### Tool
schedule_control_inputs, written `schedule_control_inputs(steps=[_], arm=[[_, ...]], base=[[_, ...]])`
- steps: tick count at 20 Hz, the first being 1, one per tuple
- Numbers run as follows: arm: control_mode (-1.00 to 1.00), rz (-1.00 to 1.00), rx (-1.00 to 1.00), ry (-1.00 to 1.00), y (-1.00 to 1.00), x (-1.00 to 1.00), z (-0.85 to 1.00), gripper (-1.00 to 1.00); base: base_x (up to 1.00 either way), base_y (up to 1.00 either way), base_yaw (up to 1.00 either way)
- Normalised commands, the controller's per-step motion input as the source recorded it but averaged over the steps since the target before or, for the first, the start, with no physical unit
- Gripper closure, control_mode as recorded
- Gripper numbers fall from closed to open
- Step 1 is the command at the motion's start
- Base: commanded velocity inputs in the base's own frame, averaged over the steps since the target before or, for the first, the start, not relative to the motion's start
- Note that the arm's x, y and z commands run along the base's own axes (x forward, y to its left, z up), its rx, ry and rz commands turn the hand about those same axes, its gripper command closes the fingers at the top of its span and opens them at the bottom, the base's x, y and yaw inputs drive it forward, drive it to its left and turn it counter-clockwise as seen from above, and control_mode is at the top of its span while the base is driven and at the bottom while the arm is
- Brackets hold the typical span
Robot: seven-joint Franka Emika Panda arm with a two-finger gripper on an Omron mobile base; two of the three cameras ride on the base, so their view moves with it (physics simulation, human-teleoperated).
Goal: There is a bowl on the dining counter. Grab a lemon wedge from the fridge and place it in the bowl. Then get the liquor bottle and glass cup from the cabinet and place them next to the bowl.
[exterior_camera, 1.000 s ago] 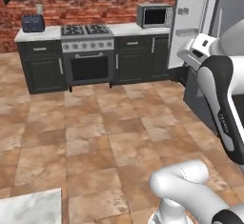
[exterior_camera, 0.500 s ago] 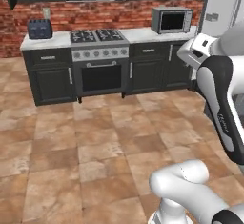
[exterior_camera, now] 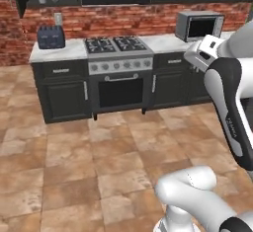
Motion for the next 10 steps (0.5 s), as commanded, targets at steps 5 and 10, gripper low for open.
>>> schedule_control_inputs(steps=[5,10], arm=[[1.0,0.0,0.0,0.0,0.0,0.0,0.0,-1.0],[1.0,0.0,0.0,0.0,0.0,0.0,0.0,-1.0]], base=[[1.0,0.89,0.0],[1.0,0.79,0.0]])
